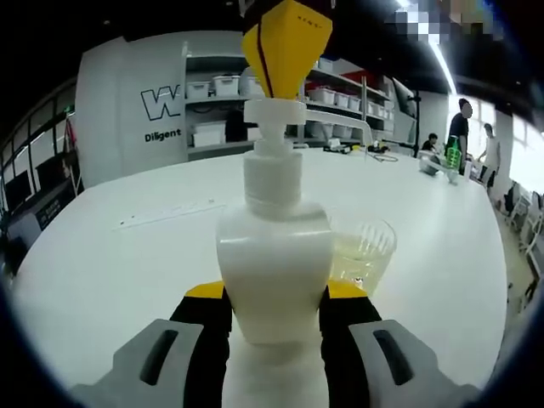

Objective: Hold the bottle steady, press the pump all the way down and release, and repeat the specified number of times to dispense into the cup

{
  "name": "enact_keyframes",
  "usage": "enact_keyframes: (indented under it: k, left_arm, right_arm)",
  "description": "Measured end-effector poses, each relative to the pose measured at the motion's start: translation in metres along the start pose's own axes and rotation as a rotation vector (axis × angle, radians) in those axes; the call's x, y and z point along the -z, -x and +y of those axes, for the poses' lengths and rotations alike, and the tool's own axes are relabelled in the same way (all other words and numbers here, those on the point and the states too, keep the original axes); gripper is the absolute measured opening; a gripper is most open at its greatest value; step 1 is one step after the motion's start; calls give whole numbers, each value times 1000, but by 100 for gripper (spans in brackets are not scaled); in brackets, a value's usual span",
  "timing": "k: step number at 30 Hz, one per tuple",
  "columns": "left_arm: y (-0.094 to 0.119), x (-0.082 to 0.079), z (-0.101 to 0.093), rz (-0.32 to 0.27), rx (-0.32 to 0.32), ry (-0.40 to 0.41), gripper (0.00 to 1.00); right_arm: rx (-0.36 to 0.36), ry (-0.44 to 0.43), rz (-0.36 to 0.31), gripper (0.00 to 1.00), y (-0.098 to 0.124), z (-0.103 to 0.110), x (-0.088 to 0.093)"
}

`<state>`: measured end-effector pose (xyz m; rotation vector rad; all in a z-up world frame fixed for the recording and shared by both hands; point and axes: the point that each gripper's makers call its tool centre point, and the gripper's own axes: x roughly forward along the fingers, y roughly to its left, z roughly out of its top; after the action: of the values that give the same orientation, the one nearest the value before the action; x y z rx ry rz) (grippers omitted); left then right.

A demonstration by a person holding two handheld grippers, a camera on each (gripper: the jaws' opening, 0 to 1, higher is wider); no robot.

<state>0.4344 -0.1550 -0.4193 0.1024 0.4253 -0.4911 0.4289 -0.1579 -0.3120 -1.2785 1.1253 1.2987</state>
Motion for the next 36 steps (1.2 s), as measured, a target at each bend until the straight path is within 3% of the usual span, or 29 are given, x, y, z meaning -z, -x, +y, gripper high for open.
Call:
enact_keyframes:
  k: [7,9,10,11,22,36]
  left_arm:
    - [0,1,-1,0,0,6,38]
    - [0,1,-1,3,0,2,38]
    - [0,1,-1,2,0,6,38]
    - [0,1,-1,3,2,3,38]
    - [0,3,-1,5,4,2,38]
    - [1,5,-1,10,5,-3,38]
  right_arm:
    - [1,-58,-4,0,9,-2,5]
    - [-11,-27,1,0,7,-3,5]
    - [-13,-75,2,0,7,-3,6]
    - [-15,-21,1,0,7,-1,5]
    - [-4,18,57,0,6,-5,4]
    - [-14,-4,60,0,5,2,6]
